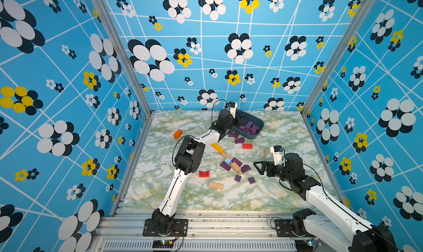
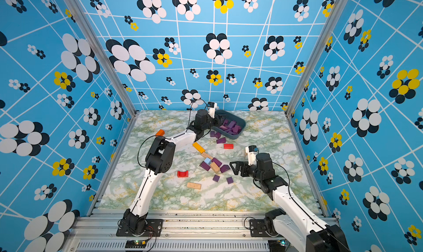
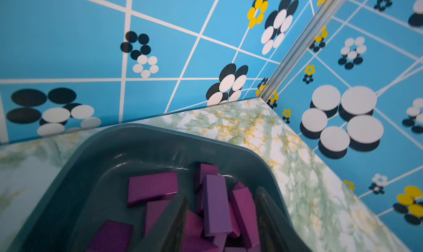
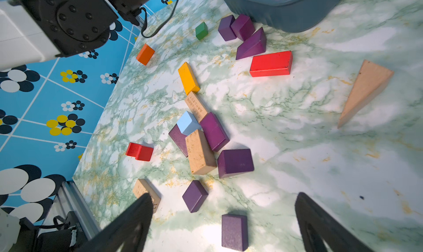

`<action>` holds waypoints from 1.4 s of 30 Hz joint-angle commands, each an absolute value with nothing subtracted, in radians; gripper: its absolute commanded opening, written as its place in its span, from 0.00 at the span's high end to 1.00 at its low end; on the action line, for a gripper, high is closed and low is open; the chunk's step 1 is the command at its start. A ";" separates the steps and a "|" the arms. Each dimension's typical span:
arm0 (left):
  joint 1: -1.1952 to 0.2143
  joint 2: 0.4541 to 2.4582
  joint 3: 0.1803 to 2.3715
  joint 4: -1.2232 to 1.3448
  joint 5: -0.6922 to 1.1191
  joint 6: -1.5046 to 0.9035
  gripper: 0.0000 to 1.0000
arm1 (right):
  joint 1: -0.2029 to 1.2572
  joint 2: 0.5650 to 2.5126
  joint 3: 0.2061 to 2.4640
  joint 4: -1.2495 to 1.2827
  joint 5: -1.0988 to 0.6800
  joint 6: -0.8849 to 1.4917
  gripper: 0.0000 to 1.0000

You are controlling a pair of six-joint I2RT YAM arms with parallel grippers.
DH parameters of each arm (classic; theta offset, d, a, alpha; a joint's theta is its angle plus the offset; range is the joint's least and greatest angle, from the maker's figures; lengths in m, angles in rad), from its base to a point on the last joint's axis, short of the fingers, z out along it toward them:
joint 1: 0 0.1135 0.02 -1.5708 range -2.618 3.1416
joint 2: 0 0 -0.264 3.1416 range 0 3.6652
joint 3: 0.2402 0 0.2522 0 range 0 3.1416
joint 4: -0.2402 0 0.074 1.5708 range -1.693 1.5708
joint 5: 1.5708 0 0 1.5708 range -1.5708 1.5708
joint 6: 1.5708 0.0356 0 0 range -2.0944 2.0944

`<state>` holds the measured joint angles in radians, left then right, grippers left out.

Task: Pick purple bricks into the storage bin
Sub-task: Place the building block in the storage box, then pick up the building block from the center of the board.

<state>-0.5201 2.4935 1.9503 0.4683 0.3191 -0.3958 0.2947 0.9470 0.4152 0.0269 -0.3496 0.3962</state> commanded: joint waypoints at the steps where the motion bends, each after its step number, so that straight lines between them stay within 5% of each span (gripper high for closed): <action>1: -0.511 2.513 1.987 0.491 0.368 -0.380 0.15 | 0.302 0.933 0.398 0.078 -0.367 0.377 0.01; 11: -0.517 2.330 1.797 0.512 0.282 -0.351 0.06 | 0.301 0.917 0.392 0.079 -0.327 0.393 0.01; 23: -0.574 1.760 1.341 0.255 0.049 -0.216 0.03 | 0.302 1.050 0.558 -0.223 -0.189 0.421 0.01; 33: -0.730 1.261 0.931 0.018 -0.071 -0.038 0.01 | 0.401 1.066 0.565 -0.346 -0.132 0.443 0.26; 42: -0.753 0.797 0.497 0.157 0.147 -0.087 0.00 | 0.585 1.088 0.549 -0.397 0.025 0.500 0.33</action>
<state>-0.7486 0.8726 0.5671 0.1009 0.0505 -0.0925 0.5526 1.0809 0.5457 -0.3511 -0.0589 0.4683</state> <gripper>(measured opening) 0.995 0.671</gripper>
